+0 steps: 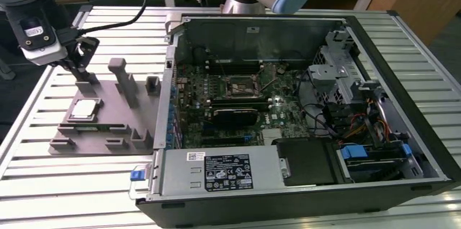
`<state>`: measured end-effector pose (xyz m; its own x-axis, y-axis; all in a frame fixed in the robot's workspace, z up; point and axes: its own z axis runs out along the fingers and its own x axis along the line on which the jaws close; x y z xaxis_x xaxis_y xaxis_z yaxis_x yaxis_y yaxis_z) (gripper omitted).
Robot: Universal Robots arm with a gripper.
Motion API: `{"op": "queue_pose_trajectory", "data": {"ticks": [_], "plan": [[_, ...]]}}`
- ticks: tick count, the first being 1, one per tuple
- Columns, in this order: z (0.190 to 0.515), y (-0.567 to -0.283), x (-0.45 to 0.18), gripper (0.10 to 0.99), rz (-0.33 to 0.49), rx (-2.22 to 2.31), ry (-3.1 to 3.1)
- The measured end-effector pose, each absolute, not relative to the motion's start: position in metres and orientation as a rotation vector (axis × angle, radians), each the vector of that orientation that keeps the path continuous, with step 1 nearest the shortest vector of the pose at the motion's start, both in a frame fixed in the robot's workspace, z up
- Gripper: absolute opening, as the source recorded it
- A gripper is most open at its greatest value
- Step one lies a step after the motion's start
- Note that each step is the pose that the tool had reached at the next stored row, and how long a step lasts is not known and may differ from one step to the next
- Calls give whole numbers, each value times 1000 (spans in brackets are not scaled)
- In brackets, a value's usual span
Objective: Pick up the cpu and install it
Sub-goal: 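Pick up the cpu and move it towards the insertion slot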
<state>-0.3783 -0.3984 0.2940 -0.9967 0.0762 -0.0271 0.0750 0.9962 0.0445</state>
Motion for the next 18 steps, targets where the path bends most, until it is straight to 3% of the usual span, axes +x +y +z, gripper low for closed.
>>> {"op": "queue_pose_trajectory", "data": {"ticks": [18], "plan": [[266,-398,-388,106,68,118,3110]]}}
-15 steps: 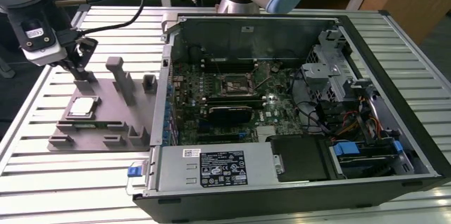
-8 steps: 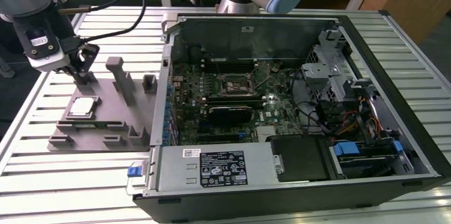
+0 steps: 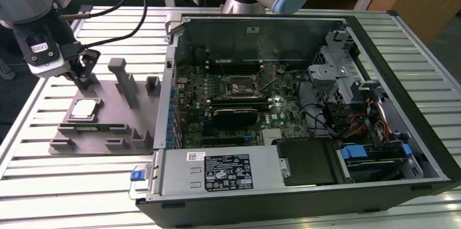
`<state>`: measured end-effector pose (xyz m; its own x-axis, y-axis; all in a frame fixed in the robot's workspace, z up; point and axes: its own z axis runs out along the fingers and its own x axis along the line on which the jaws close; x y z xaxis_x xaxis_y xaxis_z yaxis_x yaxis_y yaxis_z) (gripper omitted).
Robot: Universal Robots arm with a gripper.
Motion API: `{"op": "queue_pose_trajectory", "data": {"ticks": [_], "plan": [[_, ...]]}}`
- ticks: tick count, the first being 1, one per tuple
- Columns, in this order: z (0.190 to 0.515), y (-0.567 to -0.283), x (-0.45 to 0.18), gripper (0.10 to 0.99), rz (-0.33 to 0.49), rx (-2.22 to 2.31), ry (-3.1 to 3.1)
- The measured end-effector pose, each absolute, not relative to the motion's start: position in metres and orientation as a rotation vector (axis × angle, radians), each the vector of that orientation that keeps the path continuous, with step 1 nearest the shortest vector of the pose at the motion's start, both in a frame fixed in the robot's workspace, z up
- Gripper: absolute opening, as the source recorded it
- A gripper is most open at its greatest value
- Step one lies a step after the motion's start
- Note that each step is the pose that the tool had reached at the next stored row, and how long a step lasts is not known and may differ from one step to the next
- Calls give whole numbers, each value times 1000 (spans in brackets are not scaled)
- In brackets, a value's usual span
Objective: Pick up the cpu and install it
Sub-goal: 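Pick up the cpu and move it towards the insertion slot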
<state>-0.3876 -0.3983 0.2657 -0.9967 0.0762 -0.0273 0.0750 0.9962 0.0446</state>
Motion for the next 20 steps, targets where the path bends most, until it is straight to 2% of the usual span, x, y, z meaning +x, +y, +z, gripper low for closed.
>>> {"op": "queue_pose_trajectory", "data": {"ticks": [20], "plan": [[236,-399,-402,106,68,118,3110]]}}
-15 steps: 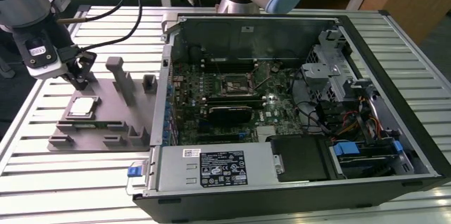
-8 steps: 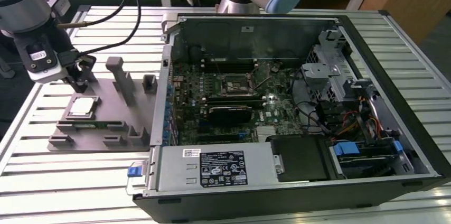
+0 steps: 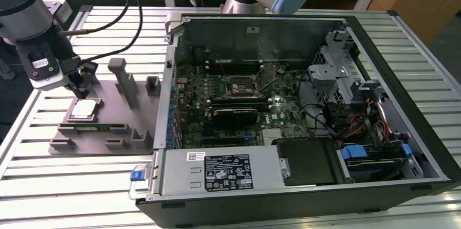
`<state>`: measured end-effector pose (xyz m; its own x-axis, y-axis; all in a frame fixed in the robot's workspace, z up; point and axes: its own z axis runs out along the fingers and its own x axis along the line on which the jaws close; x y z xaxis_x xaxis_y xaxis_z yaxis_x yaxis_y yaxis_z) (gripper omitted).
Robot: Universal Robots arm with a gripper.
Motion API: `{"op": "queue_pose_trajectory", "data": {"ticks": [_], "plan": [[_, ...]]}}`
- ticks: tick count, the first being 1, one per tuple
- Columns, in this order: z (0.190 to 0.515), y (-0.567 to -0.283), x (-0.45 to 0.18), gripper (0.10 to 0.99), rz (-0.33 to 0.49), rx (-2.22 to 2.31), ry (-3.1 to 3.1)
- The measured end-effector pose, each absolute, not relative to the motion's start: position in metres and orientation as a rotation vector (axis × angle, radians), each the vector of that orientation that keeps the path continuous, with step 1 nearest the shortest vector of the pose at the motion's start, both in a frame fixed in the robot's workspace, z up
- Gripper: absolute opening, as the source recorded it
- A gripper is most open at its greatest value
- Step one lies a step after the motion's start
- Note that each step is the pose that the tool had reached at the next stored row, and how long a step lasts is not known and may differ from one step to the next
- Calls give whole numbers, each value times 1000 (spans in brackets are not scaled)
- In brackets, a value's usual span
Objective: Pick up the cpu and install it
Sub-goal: 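Pick up the cpu and move it towards the insertion slot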
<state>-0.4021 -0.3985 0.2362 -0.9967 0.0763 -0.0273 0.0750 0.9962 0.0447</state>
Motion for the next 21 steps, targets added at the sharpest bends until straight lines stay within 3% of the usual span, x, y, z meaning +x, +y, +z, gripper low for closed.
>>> {"op": "queue_pose_trajectory", "data": {"ticks": [21], "plan": [[201,-401,-418,106,68,118,3110]]}}
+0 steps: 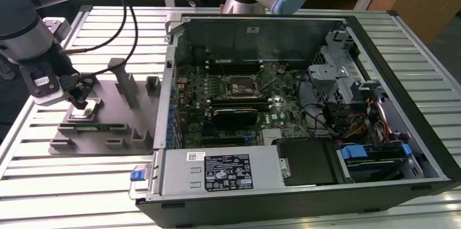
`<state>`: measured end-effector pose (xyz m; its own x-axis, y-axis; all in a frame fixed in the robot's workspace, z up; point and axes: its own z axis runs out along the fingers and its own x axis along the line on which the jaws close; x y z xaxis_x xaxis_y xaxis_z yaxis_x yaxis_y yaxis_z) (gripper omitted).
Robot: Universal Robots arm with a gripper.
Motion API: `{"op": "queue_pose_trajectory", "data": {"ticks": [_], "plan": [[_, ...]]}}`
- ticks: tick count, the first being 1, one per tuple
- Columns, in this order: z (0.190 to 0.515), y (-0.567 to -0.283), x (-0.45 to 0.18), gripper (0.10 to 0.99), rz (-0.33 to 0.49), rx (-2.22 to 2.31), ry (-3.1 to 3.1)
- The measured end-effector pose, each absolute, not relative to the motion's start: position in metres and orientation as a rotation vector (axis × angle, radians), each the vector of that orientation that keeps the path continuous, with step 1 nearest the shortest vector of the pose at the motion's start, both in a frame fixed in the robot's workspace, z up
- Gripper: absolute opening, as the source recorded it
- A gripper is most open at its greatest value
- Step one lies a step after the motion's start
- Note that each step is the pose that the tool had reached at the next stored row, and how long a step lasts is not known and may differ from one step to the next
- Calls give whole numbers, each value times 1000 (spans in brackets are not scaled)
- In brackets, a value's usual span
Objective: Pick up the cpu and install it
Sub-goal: 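Pick up the cpu and move it towards the insertion slot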
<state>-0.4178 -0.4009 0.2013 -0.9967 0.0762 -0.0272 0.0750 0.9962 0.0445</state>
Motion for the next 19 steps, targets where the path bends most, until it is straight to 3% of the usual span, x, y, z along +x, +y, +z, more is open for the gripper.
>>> {"op": "queue_pose_trajectory", "data": {"ticks": [12,14,15,17,18,19], "plan": [[197,-401,-420,114,67,118,3110],[197,-401,-420,231,67,118,3110],[197,-401,-420,231,67,118,3110],[197,-401,-420,353,67,118,3110],[197,-401,-420,353,67,118,3110],[197,-401,-420,412,67,118,3110]]}}
